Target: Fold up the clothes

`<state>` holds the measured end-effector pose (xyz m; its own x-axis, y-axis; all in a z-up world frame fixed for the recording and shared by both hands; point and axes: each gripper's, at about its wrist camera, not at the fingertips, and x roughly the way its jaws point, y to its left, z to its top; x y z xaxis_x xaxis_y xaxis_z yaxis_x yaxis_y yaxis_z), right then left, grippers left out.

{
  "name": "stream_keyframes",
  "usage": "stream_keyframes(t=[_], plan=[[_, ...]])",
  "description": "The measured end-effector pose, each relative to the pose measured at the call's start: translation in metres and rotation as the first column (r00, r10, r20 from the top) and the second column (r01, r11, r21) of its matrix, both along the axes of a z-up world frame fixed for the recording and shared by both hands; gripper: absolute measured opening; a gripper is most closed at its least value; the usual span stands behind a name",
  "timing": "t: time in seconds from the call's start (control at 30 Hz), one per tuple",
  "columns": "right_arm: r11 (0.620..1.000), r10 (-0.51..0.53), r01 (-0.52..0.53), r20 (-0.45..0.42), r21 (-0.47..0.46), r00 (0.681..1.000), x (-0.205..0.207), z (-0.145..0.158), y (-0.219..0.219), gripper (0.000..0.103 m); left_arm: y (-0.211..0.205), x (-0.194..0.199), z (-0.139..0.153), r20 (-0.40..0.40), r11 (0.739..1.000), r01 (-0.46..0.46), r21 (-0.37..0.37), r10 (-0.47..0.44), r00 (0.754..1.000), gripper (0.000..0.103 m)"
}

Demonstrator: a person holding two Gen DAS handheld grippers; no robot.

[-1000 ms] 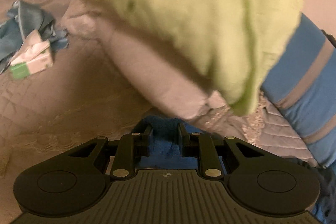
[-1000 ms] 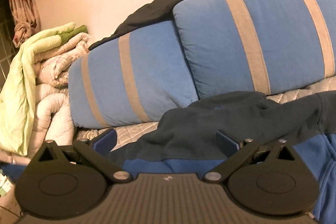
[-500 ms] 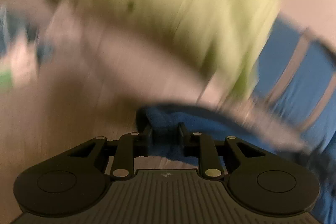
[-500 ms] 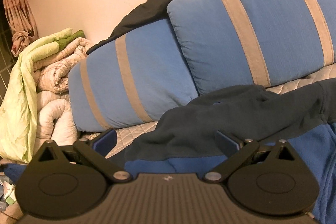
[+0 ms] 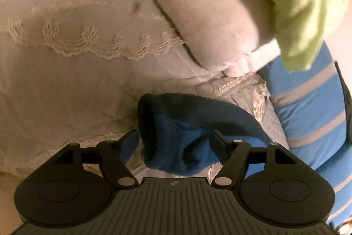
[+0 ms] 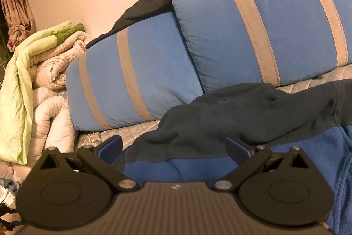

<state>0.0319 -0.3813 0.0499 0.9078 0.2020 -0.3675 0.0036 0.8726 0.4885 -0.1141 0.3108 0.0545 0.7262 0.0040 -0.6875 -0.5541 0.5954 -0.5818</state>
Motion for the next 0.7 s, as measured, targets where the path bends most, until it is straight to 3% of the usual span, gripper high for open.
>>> stream_keyframes(t=[0.13, 0.23, 0.3, 0.4, 0.5, 0.53, 0.6, 0.67, 0.7], plan=[[1.0, -0.004, 0.004, -0.005, -0.005, 1.0, -0.001, -0.001, 0.0, 0.103, 0.021, 0.007, -0.021, 0.052, 0.991, -0.063, -0.12, 0.069, 0.996, 0.07], [1.0, -0.005, 0.005, -0.01, -0.01, 1.0, -0.001, -0.002, 0.001, 0.103, 0.036, 0.01, -0.039, 0.108, 0.964, -0.104, -0.245, 0.134, 0.985, 0.068], [1.0, -0.005, 0.005, -0.015, -0.017, 1.0, 0.0, -0.004, 0.002, 0.103, 0.044, 0.016, -0.048, 0.128, 0.951, -0.11, -0.289, 0.152, 0.98, 0.068], [1.0, -0.004, 0.003, -0.025, -0.03, 1.0, 0.002, -0.006, 0.003, 0.103, 0.054, 0.025, -0.061, 0.123, 0.932, -0.14, -0.335, 0.191, 0.974, 0.05], [0.999, -0.001, 0.0, -0.032, -0.046, 0.999, 0.004, -0.008, 0.006, 0.103, 0.057, 0.032, -0.072, 0.105, 0.912, -0.154, -0.38, 0.208, 0.972, 0.013], [0.999, -0.001, -0.001, -0.035, -0.051, 0.999, 0.005, -0.008, 0.007, 0.103, 0.057, 0.033, -0.068, 0.112, 0.921, -0.153, -0.358, 0.205, 0.972, 0.009], [0.998, 0.0, -0.002, -0.036, -0.058, 0.999, 0.006, -0.008, 0.008, 0.103, 0.054, 0.037, -0.047, 0.174, 0.962, -0.128, -0.24, 0.172, 0.97, 0.008], [0.998, 0.001, -0.004, -0.036, -0.063, 0.999, 0.006, -0.008, 0.008, 0.103, 0.047, 0.039, -0.017, 0.245, 0.995, -0.083, -0.062, 0.096, 0.965, 0.008], [0.998, 0.003, -0.005, -0.036, -0.066, 0.999, 0.006, -0.008, 0.009, 0.103, 0.042, 0.041, -0.005, 0.268, 0.998, -0.064, 0.017, 0.057, 0.962, 0.009]])
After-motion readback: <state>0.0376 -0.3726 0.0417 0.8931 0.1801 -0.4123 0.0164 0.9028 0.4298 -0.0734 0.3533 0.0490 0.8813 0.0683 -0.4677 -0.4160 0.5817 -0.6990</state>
